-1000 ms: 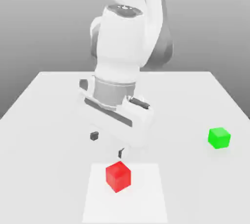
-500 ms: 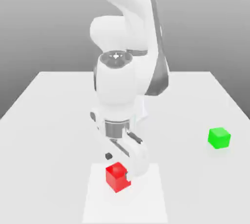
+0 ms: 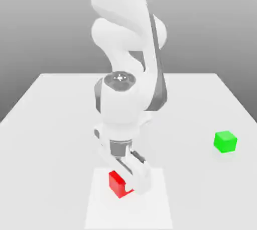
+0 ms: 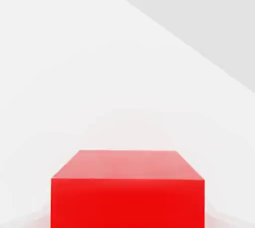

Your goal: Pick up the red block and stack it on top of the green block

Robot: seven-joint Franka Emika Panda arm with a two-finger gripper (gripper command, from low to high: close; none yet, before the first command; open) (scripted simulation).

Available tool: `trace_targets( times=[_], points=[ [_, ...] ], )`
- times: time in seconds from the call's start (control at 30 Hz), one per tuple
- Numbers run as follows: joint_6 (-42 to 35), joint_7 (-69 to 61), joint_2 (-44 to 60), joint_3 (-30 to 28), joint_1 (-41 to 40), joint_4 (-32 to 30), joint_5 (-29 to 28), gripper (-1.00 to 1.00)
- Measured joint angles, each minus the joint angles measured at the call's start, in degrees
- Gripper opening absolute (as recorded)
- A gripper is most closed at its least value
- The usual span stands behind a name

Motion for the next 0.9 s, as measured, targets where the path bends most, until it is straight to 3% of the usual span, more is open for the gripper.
trace_targets(
  times=[0.27, 0.5, 0.6, 0.9],
  points=[
    [-6.05, -5.67, -7.53, 4.50, -2.56, -0.74, 7.93, -1.00],
    [-10.24, -7.93, -12.46, 5.43, -2.59, -2.19, 11.26, -1.00],
    [-12.02, -0.08, -14.05, 9.12, -2.81, -2.28, 11.07, -1.00],
    [-16.42, 27.53, -18.50, 19.48, 10.34, -2.37, 14.14, -1.00]
  ],
)
